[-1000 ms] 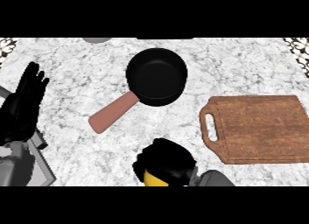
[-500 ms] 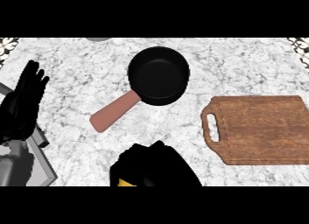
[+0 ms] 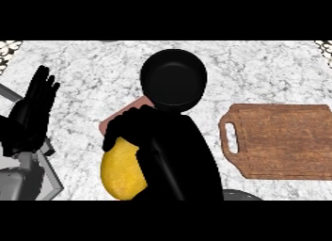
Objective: Pick the lemon from the cutting board and place it in the pot
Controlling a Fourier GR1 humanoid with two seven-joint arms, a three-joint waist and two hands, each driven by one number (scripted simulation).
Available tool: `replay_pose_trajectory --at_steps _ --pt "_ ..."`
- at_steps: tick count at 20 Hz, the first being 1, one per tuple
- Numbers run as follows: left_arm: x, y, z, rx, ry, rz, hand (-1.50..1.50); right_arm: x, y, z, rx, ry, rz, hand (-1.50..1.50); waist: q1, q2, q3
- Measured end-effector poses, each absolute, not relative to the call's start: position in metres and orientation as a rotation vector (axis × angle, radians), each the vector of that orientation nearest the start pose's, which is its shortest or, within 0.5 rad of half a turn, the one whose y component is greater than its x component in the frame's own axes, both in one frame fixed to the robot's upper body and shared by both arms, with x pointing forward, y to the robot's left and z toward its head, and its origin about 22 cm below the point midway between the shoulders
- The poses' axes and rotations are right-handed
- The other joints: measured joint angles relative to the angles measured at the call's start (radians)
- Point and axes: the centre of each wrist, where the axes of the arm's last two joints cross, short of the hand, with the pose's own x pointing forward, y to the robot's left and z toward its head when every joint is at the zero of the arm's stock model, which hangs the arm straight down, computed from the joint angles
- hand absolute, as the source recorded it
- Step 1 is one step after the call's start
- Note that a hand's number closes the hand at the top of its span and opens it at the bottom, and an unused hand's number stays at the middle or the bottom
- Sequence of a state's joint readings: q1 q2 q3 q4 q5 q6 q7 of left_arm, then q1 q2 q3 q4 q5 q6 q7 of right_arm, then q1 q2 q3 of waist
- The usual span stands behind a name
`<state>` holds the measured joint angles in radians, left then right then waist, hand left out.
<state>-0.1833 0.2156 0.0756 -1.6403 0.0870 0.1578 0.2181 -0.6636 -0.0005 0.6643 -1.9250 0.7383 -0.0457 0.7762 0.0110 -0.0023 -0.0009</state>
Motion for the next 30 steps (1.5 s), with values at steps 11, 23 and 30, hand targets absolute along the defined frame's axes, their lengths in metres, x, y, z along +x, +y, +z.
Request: replay_pose_trajectory --at_steps 11,23,30 --pt "0.28 0.278 0.083 0.193 -1.616 0.06 0.0 0.294 -0.032 0.194 -0.387 -1.915 0.704 1.5 0.003 0.005 0.001" --pt "0.292 0.27 0.083 0.184 -1.624 0.053 0.0 0.383 -0.045 0.143 -0.893 -1.885 0.873 1.5 0.011 0.011 0.0" --pt "0.293 0.269 0.09 0.176 -1.633 0.044 0.0 0.415 -0.053 0.113 -0.811 -1.745 0.871 -1.5 0.027 0.014 0.001"
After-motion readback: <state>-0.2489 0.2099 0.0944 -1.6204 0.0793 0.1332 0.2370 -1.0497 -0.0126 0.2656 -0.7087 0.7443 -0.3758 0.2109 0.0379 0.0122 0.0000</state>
